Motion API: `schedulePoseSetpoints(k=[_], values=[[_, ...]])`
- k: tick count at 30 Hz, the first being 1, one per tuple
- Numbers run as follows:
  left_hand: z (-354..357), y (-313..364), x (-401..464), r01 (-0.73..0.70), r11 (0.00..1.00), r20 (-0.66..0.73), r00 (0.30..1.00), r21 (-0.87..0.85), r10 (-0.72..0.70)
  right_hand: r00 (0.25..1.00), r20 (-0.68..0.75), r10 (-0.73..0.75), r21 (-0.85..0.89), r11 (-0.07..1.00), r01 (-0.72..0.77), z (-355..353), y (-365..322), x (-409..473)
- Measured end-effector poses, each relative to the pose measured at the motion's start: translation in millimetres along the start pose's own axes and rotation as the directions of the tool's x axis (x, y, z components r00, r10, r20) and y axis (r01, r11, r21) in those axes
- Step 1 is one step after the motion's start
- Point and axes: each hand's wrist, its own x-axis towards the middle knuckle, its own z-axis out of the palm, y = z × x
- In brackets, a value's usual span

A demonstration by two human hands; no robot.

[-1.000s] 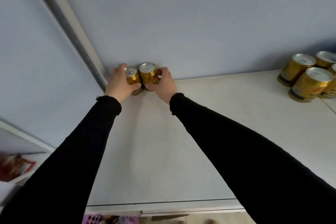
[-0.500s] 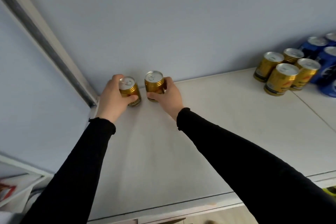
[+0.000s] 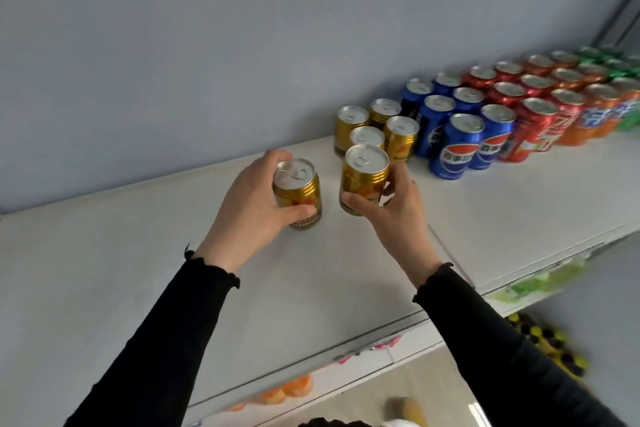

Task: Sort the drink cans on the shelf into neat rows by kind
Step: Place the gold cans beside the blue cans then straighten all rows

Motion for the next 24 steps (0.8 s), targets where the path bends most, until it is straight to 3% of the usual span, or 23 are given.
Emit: schedulePoseSetpoints(k=[7, 16, 19, 24], values=[[93.6, 83.8, 29.8, 0.079, 0.991, 0.004, 0.997, 0.107, -0.080, 0.988, 0.141, 0.061, 0.068, 0.995, -0.071, -85.8, 55.4, 49.3], [126.5, 111.7, 48.3, 0.209, 0.965, -0.040, 0.978, 0.159, -0.205, 0.981, 0.185, 0.052, 0.172, 0.982, -0.085, -86.5, 73.0, 66.1], [123.6, 110.1, 45.4, 0.236, 0.957, -0.013, 0.971, 0.172, -0.237, 0.981, 0.192, -0.002, 0.166, 0.986, -0.030, -93.2, 74.8, 59.4], [102.2, 112.4, 39.7, 0.230, 0.951, 0.032, 0.970, 0.207, -0.242, 0.965, 0.170, -0.199, -0.026, 0.978, 0.206, -129.6, 61.2, 60.6]])
